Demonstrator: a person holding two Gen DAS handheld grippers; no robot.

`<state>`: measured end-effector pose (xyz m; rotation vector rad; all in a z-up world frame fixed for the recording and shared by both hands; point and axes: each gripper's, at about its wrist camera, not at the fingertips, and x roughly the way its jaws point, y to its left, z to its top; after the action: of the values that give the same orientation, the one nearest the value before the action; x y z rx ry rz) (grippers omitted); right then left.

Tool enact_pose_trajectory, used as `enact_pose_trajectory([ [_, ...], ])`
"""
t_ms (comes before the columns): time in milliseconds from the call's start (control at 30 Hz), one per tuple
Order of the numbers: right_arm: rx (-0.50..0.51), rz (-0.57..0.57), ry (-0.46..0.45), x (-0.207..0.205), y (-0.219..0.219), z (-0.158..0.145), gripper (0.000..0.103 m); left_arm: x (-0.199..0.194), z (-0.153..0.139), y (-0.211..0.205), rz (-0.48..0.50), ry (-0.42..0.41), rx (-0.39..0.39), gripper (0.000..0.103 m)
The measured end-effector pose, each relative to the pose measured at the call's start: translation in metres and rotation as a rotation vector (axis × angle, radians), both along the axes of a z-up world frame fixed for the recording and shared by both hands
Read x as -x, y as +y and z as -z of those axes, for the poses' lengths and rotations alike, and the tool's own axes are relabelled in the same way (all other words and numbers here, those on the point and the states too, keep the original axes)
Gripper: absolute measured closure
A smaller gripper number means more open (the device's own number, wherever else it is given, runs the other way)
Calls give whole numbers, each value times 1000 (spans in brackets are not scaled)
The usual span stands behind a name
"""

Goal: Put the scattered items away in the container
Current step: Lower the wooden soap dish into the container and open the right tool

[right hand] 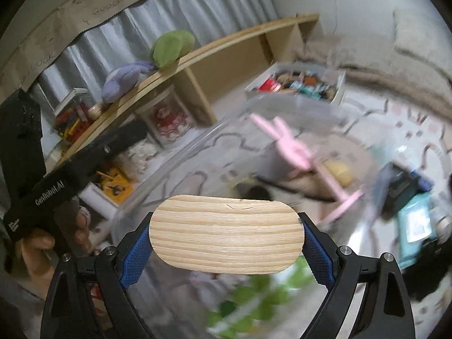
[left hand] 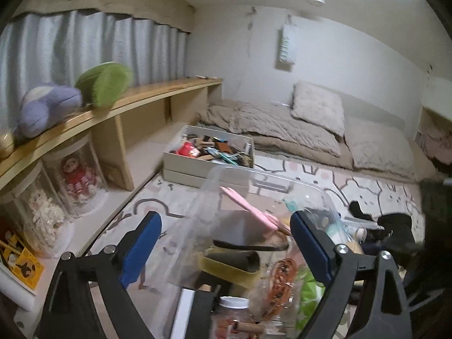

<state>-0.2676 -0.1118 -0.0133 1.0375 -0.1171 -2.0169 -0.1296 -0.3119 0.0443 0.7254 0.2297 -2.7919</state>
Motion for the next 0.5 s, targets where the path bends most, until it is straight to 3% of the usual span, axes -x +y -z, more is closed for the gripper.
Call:
enact_pose_trajectory([
  [167, 69, -4, -164, 3, -28, 18, 9, -14, -2, -37, -58, 27, -38, 10],
  [300, 130, 88, -324, 11, -43, 39, 9, -26, -1, -57, -88, 43, -81, 10],
  [433, 143, 206, -390, 19, -47, 50, 9, -33, 1, -66, -100, 47, -92, 10],
  [500, 173, 246, -401, 24, -45, 52, 0, -34, 1, -69, -102, 50, -99, 10],
])
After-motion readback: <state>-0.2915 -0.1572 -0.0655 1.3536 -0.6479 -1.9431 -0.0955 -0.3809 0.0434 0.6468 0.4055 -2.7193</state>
